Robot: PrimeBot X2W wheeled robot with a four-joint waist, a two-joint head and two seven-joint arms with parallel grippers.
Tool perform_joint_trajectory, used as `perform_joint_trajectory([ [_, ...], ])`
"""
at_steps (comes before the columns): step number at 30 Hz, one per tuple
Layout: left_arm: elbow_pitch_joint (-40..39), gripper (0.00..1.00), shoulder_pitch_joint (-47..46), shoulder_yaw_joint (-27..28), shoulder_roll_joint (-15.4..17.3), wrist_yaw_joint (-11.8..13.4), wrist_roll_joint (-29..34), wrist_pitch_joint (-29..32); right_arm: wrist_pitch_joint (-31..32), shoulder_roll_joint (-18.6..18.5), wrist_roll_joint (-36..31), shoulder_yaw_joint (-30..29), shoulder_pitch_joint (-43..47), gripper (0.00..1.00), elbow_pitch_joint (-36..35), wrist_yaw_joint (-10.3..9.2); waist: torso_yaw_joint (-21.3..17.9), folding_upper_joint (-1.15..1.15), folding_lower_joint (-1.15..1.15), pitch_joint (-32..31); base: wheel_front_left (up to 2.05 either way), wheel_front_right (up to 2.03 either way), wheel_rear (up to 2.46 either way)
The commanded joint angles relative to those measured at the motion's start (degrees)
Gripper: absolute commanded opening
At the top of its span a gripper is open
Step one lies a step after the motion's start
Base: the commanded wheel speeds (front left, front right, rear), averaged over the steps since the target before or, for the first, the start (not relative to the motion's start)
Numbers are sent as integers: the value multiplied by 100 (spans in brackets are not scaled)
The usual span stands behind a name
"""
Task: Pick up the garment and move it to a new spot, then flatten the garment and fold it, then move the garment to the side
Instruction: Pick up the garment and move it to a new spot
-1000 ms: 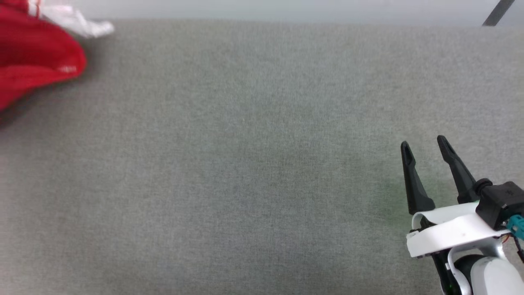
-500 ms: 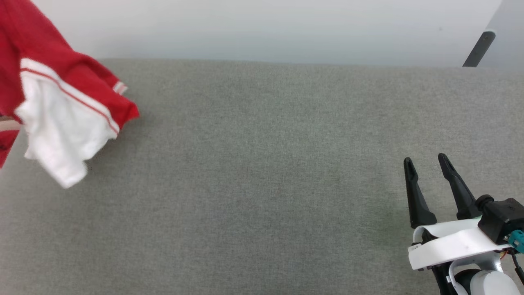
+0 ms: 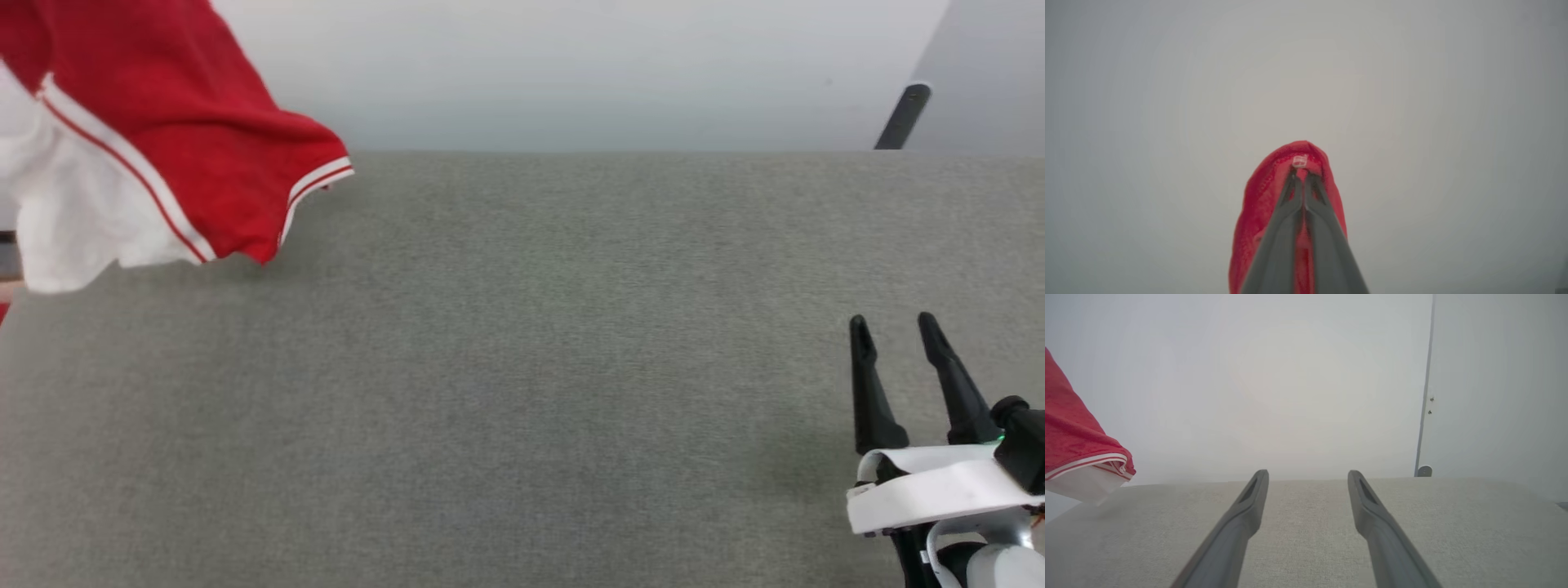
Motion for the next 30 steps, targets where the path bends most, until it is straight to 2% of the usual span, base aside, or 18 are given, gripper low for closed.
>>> perform_joint_trajectory([
  [1,-146,0,126,-22,-35,-23,-95,87,-65,13,-14,-99,20,100,49,2,-169,0,0,-17,0,0,0],
  [8,-880,0,459,-115,-203,29,-276,503,-178,13,-37,-479,-67,100,210,2,-496,0,0,19,0,0,0],
  [17,-2138,0,1100,-154,-446,282,-616,1145,-290,12,-64,-835,-162,100,371,2,-790,0,0,107,0,0,0],
  [30,-4381,0,2386,-623,-681,937,-892,2493,-445,14,12,-914,-268,100,623,2,-1036,0,0,368,0,0,0],
])
